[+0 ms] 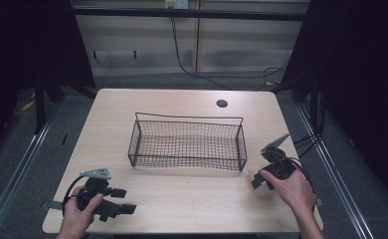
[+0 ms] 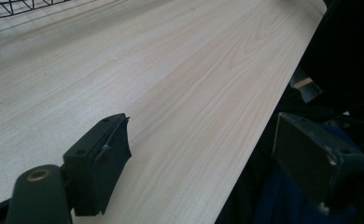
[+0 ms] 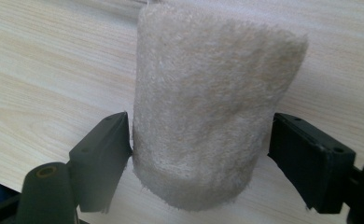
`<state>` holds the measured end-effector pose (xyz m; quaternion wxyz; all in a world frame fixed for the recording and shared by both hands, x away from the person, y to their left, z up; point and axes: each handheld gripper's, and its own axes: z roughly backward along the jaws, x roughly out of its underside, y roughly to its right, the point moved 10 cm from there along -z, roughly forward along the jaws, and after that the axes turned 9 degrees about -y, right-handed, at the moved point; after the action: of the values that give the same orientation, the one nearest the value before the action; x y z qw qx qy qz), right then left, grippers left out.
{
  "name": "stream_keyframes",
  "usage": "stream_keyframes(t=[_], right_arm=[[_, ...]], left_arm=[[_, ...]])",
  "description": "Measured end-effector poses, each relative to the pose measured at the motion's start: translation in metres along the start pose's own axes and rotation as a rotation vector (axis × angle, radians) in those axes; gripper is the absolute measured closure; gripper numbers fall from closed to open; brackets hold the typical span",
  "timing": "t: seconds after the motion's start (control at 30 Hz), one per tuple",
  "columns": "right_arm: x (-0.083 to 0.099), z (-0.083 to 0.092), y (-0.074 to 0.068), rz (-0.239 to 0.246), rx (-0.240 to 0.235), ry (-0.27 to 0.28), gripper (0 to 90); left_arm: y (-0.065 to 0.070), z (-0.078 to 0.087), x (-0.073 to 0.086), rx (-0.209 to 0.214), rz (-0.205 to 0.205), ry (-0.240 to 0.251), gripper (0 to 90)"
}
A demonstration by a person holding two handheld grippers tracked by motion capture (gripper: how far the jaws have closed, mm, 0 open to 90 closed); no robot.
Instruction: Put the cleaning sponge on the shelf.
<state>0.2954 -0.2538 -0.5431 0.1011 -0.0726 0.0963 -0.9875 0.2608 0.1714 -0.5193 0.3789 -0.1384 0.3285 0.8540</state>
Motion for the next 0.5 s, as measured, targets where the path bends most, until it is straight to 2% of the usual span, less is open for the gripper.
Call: stream_keyframes(t=[0.13,0.2,0.33,0.5], right_arm=[[-0.001,-0.003,0.0,-0.007,0.012,-0.012,21.3],[-0.002,-0.006,-0.001,-0.001,-0.003,-0.013,22.3],[-0.002,-0.012,0.001,-0.004,0.006,-0.013,22.8],[-0.002,-0.015,0.002,-0.011,0.01,-0.016,27.4]], left_arm=[[0.0,0.001,0.0,0.001,0.002,0.004,18.3],[0.0,0.0,0.0,0.001,0.002,0.003,18.3],[0.0,0.0,0.0,0.003,0.0,-0.003,18.3],[-0.001,0.0,0.0,-0.003,0.003,0.002,18.3]])
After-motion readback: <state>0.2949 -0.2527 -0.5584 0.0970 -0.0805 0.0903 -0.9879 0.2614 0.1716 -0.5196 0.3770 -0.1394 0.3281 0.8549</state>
